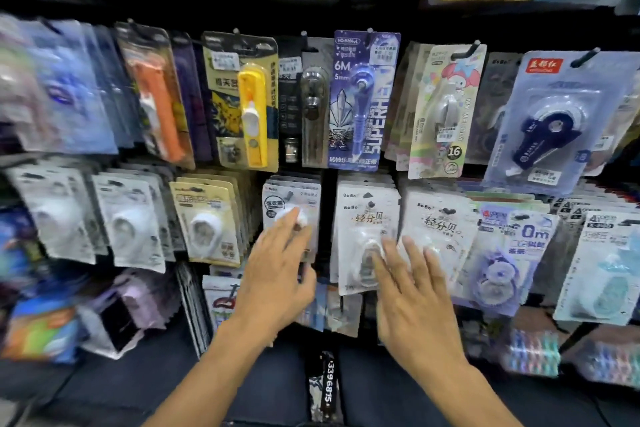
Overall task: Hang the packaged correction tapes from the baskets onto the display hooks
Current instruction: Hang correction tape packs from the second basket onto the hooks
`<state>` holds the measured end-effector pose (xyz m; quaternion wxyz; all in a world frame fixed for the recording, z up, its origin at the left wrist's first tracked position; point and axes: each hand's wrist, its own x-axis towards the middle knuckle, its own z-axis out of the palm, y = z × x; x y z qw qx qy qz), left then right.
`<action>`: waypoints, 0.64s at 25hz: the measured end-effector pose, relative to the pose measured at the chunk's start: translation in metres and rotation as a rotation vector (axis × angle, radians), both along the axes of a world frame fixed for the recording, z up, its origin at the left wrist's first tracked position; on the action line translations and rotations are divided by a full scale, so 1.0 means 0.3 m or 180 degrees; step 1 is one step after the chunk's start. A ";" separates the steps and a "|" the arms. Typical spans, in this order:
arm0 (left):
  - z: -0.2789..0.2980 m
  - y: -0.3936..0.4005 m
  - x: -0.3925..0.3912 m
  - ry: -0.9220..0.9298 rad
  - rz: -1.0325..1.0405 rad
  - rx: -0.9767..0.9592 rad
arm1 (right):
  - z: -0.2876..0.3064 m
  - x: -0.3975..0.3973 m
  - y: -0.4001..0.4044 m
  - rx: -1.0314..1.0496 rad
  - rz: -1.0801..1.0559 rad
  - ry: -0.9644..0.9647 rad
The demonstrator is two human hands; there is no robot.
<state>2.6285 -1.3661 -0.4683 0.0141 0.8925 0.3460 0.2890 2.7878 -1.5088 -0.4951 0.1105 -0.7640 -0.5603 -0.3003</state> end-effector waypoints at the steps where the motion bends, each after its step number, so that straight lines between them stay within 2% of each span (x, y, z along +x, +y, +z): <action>1: 0.004 0.008 -0.025 -0.0260 0.0346 0.0021 | 0.003 -0.040 0.025 -0.0028 0.0223 -0.0062; 2: 0.013 0.021 -0.053 -0.0433 0.0797 -0.0061 | 0.008 -0.079 0.050 -0.0108 0.0391 -0.0100; 4: 0.020 0.075 -0.116 -0.0023 0.1340 -0.0492 | 0.035 -0.150 0.114 -0.0255 0.0617 -0.0110; 5: 0.010 0.112 -0.143 0.0237 0.1320 -0.0550 | 0.057 -0.182 0.151 -0.0353 0.0670 -0.0073; 7: 0.001 0.157 -0.198 0.0253 0.0853 -0.0575 | 0.086 -0.244 0.226 -0.0660 0.0726 -0.0103; 9: 0.031 0.189 -0.258 -0.0564 0.0604 -0.0581 | 0.081 -0.290 0.301 -0.0640 0.0972 -0.0313; 11: 0.041 0.243 -0.322 -0.1168 0.1199 -0.0398 | 0.083 -0.347 0.357 -0.0717 0.1064 -0.0358; 12: 0.038 0.269 -0.358 -0.1111 0.1354 -0.0530 | 0.088 -0.384 0.381 -0.0807 0.1041 -0.0329; 14: -0.002 0.314 -0.411 -0.0754 0.1154 -0.1019 | 0.075 -0.464 0.435 -0.0806 0.1159 -0.0390; 16: -0.040 0.336 -0.448 -0.0926 0.0815 -0.1151 | 0.049 -0.508 0.501 -0.0628 0.1417 -0.0565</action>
